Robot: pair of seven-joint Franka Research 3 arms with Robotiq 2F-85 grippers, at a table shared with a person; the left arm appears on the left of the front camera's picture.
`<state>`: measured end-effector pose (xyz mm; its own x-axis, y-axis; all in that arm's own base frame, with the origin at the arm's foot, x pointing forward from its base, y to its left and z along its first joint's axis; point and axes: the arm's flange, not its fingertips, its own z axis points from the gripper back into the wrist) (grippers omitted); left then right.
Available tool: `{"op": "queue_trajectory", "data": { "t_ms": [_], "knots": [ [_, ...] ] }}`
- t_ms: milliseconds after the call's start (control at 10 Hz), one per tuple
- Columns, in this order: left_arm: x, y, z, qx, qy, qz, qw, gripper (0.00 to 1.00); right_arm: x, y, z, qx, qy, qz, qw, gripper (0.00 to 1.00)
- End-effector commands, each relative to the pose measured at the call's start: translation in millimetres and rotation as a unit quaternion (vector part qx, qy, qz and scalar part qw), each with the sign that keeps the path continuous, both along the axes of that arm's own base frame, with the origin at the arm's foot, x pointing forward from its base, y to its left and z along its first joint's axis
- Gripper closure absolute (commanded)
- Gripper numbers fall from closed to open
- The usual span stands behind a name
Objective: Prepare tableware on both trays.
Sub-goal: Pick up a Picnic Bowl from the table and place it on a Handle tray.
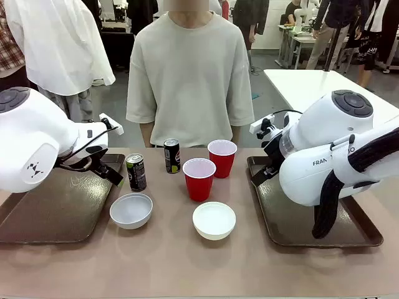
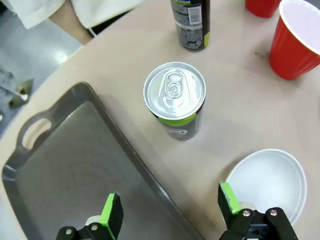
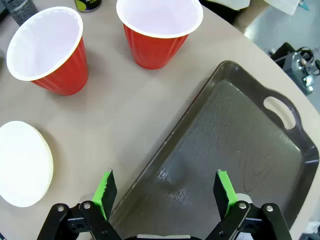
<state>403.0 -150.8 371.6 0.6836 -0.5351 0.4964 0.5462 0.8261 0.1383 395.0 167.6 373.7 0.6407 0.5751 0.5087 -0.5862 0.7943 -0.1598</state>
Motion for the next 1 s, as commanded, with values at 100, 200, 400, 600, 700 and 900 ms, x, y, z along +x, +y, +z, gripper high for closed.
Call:
{"op": "queue_trajectory", "data": {
  "t_ms": [100, 200, 400, 600, 700, 900],
  "knots": [
    [0.0, 0.0, 0.0, 0.0, 0.0, 0.0, 1.0, 0.0, 0.0, 0.0, 0.0, 0.0, 0.0, 0.0, 1.0, 0.0],
    [0.0, 0.0, 0.0, 0.0, 0.0, 0.0, 1.0, 0.0, 0.0, 0.0, 0.0, 0.0, 0.0, 0.0, 1.0, 0.0],
    [0.0, 0.0, 0.0, 0.0, 0.0, 0.0, 1.0, 0.0, 0.0, 0.0, 0.0, 0.0, 0.0, 0.0, 1.0, 0.0],
    [0.0, 0.0, 0.0, 0.0, 0.0, 0.0, 1.0, 0.0, 0.0, 0.0, 0.0, 0.0, 0.0, 0.0, 1.0, 0.0],
    [0.0, 0.0, 0.0, 0.0, 0.0, 0.0, 1.0, 0.0, 0.0, 0.0, 0.0, 0.0, 0.0, 0.0, 1.0, 0.0],
    [0.0, 0.0, 0.0, 0.0, 0.0, 0.0, 1.0, 0.0, 0.0, 0.0, 0.0, 0.0, 0.0, 0.0, 1.0, 0.0]
  ]
}}
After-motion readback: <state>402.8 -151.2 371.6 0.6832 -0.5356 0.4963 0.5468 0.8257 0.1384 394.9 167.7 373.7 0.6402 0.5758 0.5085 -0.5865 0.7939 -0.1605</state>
